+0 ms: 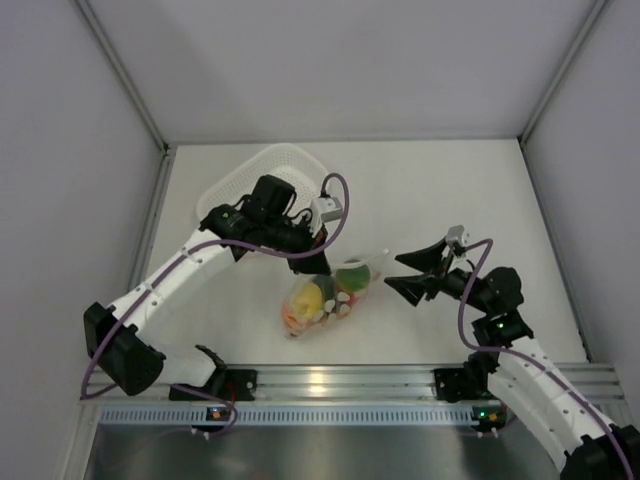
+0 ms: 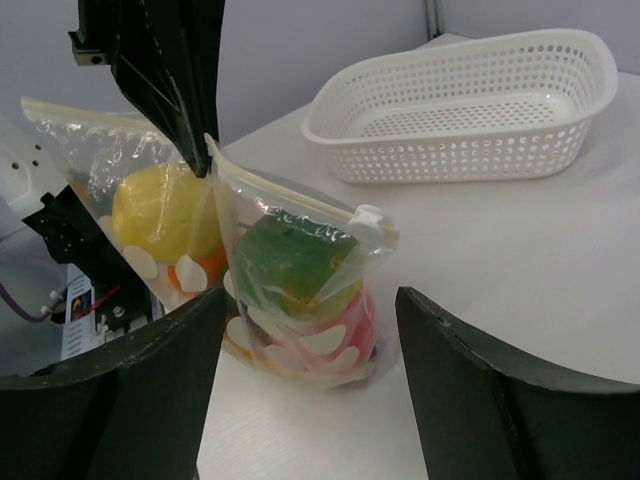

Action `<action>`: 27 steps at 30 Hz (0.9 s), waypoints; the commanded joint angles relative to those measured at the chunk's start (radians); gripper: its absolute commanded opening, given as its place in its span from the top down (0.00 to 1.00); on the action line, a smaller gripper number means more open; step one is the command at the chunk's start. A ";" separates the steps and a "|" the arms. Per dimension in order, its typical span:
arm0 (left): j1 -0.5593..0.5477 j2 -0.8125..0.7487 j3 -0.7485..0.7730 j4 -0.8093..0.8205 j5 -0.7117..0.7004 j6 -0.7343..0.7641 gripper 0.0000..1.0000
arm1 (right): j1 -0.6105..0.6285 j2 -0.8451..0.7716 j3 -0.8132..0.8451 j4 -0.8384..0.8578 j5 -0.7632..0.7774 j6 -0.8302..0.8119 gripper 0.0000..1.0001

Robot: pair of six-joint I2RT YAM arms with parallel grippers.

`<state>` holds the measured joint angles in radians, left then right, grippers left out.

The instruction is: Open the zip-top bag and remove the fake food

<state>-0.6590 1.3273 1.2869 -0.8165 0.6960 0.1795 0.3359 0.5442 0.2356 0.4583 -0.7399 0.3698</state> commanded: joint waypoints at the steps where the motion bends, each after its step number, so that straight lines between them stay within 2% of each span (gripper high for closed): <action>1: 0.031 0.029 0.058 0.046 0.175 0.017 1.00 | 0.026 0.065 -0.013 0.242 -0.058 -0.002 0.31; 3: 0.042 0.049 0.060 0.046 0.212 0.017 1.00 | 0.043 0.089 -0.025 0.273 -0.036 -0.012 0.32; 5: 0.052 0.058 0.057 0.046 0.224 0.025 1.00 | 0.055 0.118 -0.048 0.377 0.003 -0.005 0.33; 7: 0.056 0.067 0.057 0.046 0.237 0.026 1.00 | 0.077 0.203 -0.044 0.462 0.005 0.004 0.34; 10: 0.062 0.066 0.051 0.046 0.247 0.028 1.00 | 0.081 0.301 -0.028 0.480 0.034 -0.002 0.35; 12: 0.064 0.058 0.043 0.046 0.247 0.029 1.00 | 0.083 0.356 -0.035 0.552 0.048 0.006 0.39; 13: 0.065 0.055 0.042 0.046 0.247 0.029 1.00 | 0.084 0.371 -0.036 0.578 0.045 0.012 0.42; 14: 0.068 0.053 0.042 0.048 0.240 0.029 1.00 | 0.086 0.390 -0.033 0.623 0.030 0.026 0.50; 17: 0.078 0.052 0.040 0.046 0.228 0.023 1.00 | 0.092 0.438 -0.032 0.678 -0.004 0.053 0.65; 19: 0.087 0.053 0.046 0.046 0.220 0.011 1.00 | 0.095 0.442 -0.044 0.710 -0.001 0.061 0.72; 20: 0.090 0.056 0.049 0.046 0.211 0.005 1.00 | 0.101 0.439 -0.047 0.717 -0.001 0.066 0.83; 22: 0.090 0.067 0.058 0.046 0.211 -0.006 1.00 | 0.114 0.436 -0.041 0.720 0.000 0.069 0.95; 23: 0.091 0.069 0.060 0.046 0.208 -0.012 1.00 | 0.123 0.433 -0.036 0.714 0.005 0.069 0.99; 25: 0.091 0.076 0.071 0.046 0.206 -0.020 1.00 | 0.132 0.419 -0.022 0.668 0.026 0.066 1.00; 26: 0.091 0.076 0.075 0.045 0.197 -0.025 0.95 | 0.140 0.398 -0.018 0.636 0.037 0.054 1.00; 27: 0.091 0.075 0.080 0.046 0.166 -0.035 0.86 | 0.144 0.386 -0.006 0.561 0.052 0.044 1.00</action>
<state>-0.5697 1.4101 1.3064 -0.8158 0.8555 0.1707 0.4522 0.9710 0.1905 1.0374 -0.7025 0.4377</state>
